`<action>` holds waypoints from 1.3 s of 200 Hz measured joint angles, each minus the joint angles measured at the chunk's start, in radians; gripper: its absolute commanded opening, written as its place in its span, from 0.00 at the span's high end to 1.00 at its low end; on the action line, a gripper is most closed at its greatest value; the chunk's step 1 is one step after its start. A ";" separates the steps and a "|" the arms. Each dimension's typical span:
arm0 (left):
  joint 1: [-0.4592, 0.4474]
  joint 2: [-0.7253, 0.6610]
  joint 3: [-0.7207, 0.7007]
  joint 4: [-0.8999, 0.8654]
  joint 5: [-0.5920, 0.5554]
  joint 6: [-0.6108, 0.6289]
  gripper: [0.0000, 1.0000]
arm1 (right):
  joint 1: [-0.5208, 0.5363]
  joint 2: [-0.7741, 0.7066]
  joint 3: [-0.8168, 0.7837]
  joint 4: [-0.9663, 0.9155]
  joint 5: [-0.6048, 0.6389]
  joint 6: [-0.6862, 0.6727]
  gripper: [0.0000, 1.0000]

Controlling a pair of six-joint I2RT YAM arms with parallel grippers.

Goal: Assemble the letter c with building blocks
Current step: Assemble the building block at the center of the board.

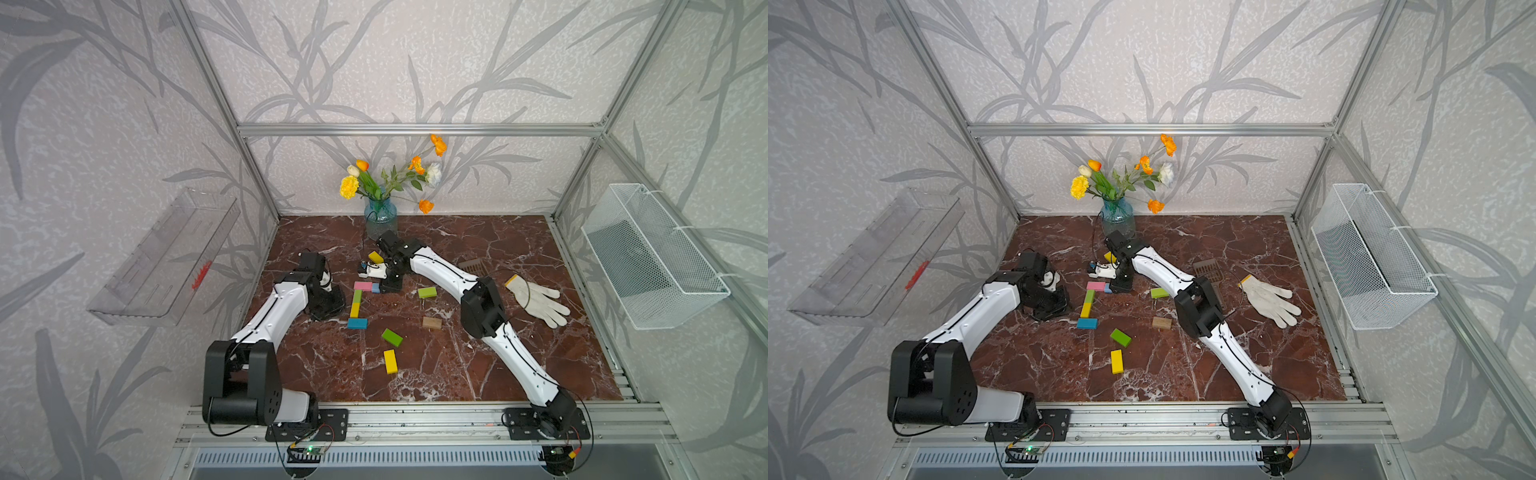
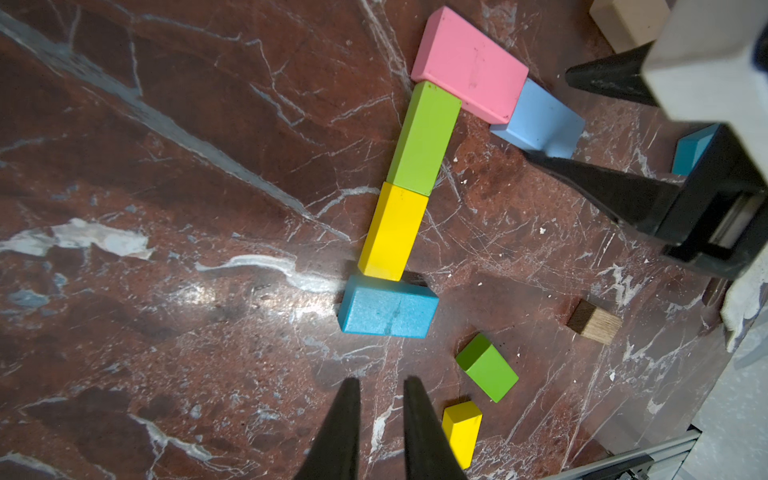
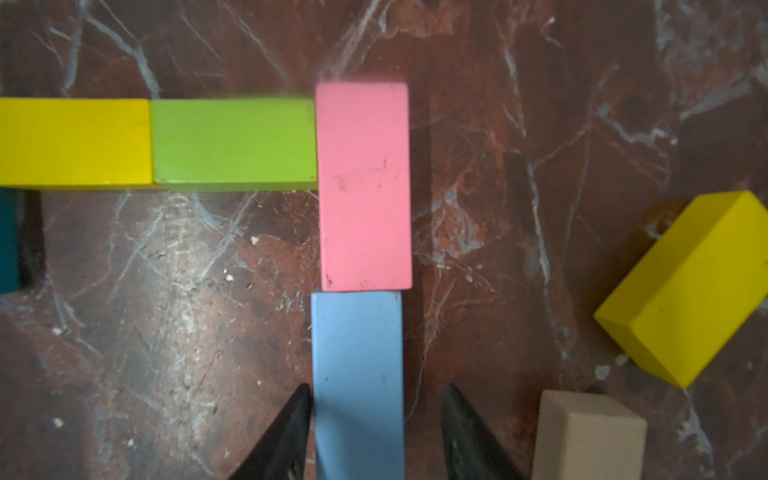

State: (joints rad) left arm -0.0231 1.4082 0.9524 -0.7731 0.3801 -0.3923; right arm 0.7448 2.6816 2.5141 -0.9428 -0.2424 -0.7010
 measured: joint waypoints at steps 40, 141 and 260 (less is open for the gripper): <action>0.000 0.002 0.000 0.000 -0.001 0.000 0.78 | 0.000 -0.043 -0.071 0.005 0.008 0.060 0.40; 0.000 -0.001 -0.001 0.002 -0.003 0.000 0.78 | 0.044 -0.474 -0.558 0.111 0.026 0.335 0.38; 0.001 -0.262 -0.152 0.216 0.217 0.031 0.75 | 0.185 -0.652 -0.848 0.097 0.033 0.748 0.39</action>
State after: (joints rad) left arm -0.0219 1.1465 0.8001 -0.5575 0.5976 -0.3618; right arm 0.9295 2.0296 1.6657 -0.8463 -0.2096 0.0475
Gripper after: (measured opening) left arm 0.247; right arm 0.608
